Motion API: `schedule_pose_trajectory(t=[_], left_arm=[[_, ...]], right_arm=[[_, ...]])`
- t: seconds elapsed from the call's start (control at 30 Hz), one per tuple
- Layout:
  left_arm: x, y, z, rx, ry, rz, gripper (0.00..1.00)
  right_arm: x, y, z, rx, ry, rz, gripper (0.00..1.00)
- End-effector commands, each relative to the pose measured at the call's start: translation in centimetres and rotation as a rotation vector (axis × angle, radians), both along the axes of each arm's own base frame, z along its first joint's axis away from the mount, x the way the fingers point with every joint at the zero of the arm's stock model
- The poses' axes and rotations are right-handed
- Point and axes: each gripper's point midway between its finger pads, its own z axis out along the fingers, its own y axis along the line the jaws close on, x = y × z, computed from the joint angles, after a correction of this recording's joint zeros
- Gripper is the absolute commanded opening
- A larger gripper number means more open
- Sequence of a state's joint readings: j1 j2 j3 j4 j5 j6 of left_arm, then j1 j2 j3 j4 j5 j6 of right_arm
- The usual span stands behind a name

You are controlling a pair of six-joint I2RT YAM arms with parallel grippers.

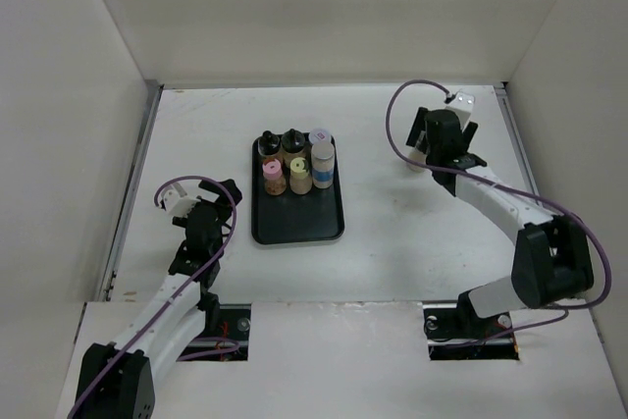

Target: Organize the condiment bottles

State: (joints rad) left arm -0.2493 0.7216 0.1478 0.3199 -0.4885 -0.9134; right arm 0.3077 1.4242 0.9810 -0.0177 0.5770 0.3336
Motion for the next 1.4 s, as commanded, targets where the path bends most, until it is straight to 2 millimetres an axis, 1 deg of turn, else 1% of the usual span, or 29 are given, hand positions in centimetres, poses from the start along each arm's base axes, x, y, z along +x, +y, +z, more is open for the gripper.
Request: schedule_pose_trajectory(t=[0.0,0.17,0.27,0.4,0.5,0.57,0.6,0.67,0.73,0.8,0.87,0.93,1.0,1.07,1.13,1.17,1.2,1.23,1.27,1.37], left_arm=[[0.4,-0.2,1.2,-0.01,-0.051,-0.001,1.0],[0.4,-0.2,1.1,-0.01,-0.048,-0.001,1.0],[0.5,-0.2,1.1,-0.01,-0.046,-0.004,1.0],[0.5,-0.3,1.1,-0.011,-0.049,-0.007,1.0],[0.5,-0.3,1.1,-0.01,-0.048,-0.006,1.0],[0.5,-0.3,1.1,-0.011,-0.048,-0.006,1.0],[0.5,-0.2,1.1,-0.011,-0.049,-0.004,1.0],[0.5,-0.1,1.1,-0.011,-0.051,-0.001,1.0],[0.5,-0.1,1.1,-0.011,-0.051,0.0,1.0],[0.5,-0.1,1.1,-0.011,-0.049,-0.001,1.0],[0.5,-0.2,1.1,-0.011,-0.049,-0.003,1.0],[0.5,-0.1,1.1,-0.011,-0.051,-0.001,1.0],[0.5,-0.1,1.1,-0.011,-0.051,-0.001,1.0],[0.5,-0.2,1.2,-0.01,-0.052,-0.004,1.0],[0.4,-0.1,1.3,-0.01,-0.057,-0.002,1.0],[0.4,-0.1,1.3,-0.01,-0.057,0.0,1.0],[0.4,0.0,1.3,-0.01,-0.059,0.001,1.0],[0.4,0.0,1.3,-0.01,-0.059,0.001,1.0],[0.4,0.0,1.4,-0.011,-0.06,0.0,1.0],[0.4,0.0,1.5,-0.012,-0.065,0.003,1.0]], right_arm=[[1.2,0.6,-0.9,0.014,0.031,0.049,0.98],[3.0,1.2,-1.3,0.043,0.031,0.072,0.99],[4.1,0.9,-1.6,0.04,0.037,0.069,0.98],[5.3,0.2,-2.4,0.056,0.037,0.057,0.93],[5.7,0.4,-3.1,0.066,0.055,0.069,0.88],[5.9,0.3,-3.4,0.068,0.058,0.068,0.83],[5.9,0.5,-3.5,0.069,0.059,0.071,0.78],[5.9,0.6,-3.3,0.074,0.055,0.072,0.66],[5.7,0.5,-2.3,0.073,0.032,0.067,0.56],[5.2,1.1,-1.0,0.073,-0.001,0.079,0.48],[4.5,2.0,0.3,0.072,-0.026,0.096,0.46],[3.2,3.2,1.6,0.071,-0.05,0.123,0.46],[1.3,4.8,2.5,0.067,-0.068,0.161,0.45],[-0.9,6.6,3.0,0.071,-0.076,0.21,0.43],[-3.4,9.1,3.4,0.08,-0.08,0.279,0.42],[-4.3,10.0,3.5,0.088,-0.081,0.303,0.42],[-5.8,11.9,3.8,0.105,-0.083,0.352,0.42],[-6.9,13.1,4.0,0.115,-0.082,0.387,0.42],[-7.7,14.3,4.3,0.129,-0.086,0.415,0.41],[-10.4,19.2,4.9,0.196,-0.092,0.535,0.4]])
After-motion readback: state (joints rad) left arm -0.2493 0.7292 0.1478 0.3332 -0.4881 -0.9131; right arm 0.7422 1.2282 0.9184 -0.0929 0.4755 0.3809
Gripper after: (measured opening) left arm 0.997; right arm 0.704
